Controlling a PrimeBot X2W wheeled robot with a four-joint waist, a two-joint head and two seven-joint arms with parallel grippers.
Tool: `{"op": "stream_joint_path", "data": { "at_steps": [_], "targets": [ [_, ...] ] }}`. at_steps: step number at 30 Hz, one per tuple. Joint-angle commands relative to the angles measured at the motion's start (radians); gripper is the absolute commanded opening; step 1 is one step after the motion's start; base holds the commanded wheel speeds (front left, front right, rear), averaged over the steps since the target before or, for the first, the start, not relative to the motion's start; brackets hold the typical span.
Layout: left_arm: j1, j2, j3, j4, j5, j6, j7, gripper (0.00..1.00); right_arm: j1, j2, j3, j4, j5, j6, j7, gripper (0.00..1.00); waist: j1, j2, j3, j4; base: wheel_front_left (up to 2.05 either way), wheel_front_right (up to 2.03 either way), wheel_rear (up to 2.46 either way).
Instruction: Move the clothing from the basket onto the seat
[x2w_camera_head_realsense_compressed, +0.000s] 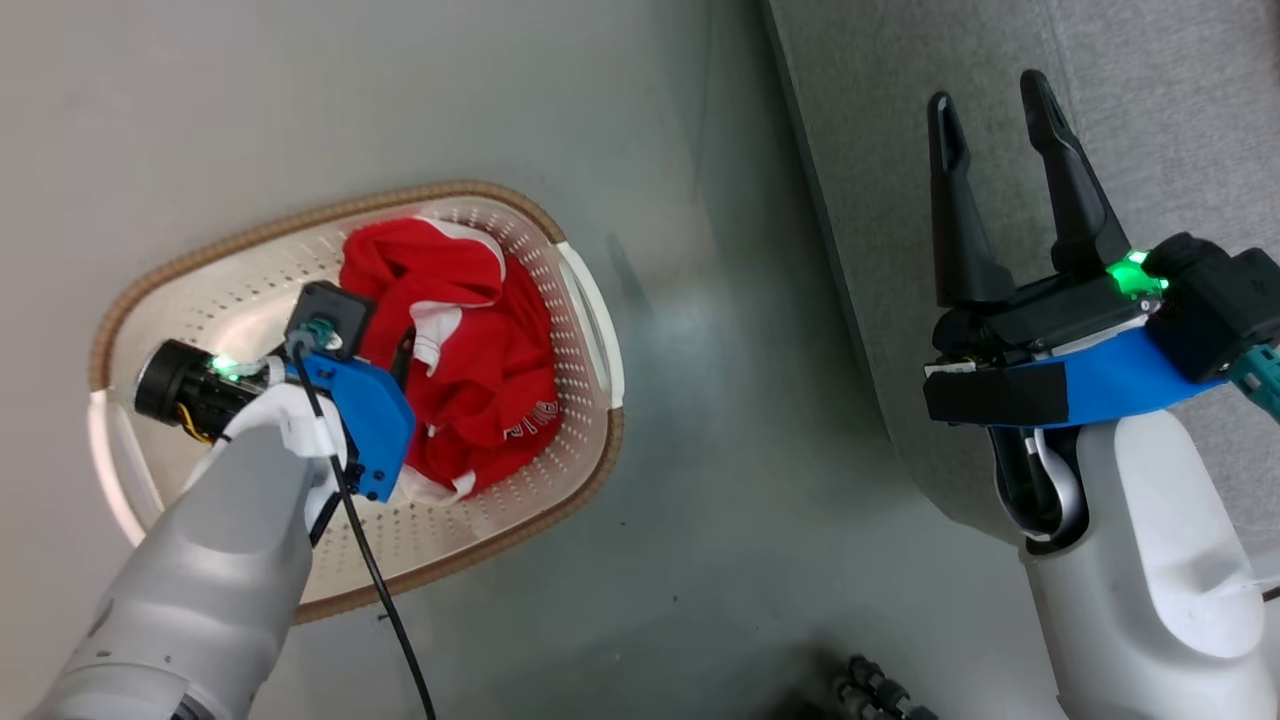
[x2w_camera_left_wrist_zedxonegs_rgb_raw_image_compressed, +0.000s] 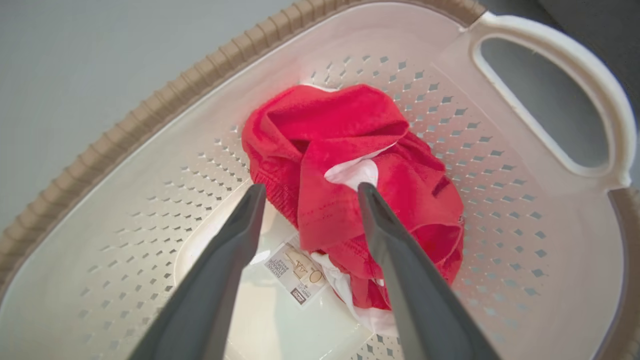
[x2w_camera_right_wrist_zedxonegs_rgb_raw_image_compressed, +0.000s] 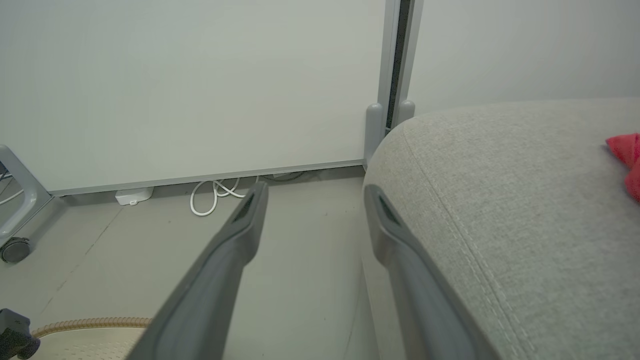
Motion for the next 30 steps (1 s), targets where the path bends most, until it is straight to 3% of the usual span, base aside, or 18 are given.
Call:
{"op": "stream_joint_path", "data": {
  "at_steps": [1,10,25,27,30],
  "targets": [
    [-0.030,0.010,-0.008,0.004,-0.031,-0.001,0.014,1.00,-0.023,0.001,0.003,-0.007,0.007,0.000,-0.004,1.00,-0.0002,0.0000,0.059,-0.026,0.00,0.00,0.00],
    [-0.084,0.047,-0.030,-0.004,-0.191,-0.001,0.093,1.00,-0.052,0.001,0.011,-0.020,0.021,0.000,-0.004,1.00,-0.0002,0.0000,0.163,-0.044,0.00,0.00,0.00],
    [-0.144,0.062,-0.125,0.074,-0.192,-0.001,0.116,1.00,-0.079,0.001,0.015,-0.038,0.032,0.000,-0.004,1.00,-0.0002,0.0000,0.248,-0.054,0.00,0.00,0.00],
    [-0.153,0.062,-0.135,0.080,-0.188,-0.001,0.113,0.04,-0.081,0.001,0.014,-0.040,0.032,0.000,-0.004,1.00,-0.0002,0.0000,0.252,-0.055,0.00,0.00,0.00],
    [-0.154,0.057,-0.141,0.087,-0.196,-0.001,0.117,0.00,-0.082,0.001,0.012,-0.041,0.031,0.000,-0.004,1.00,-0.0002,0.0000,0.254,-0.054,0.00,0.00,0.00]
  ]
}}
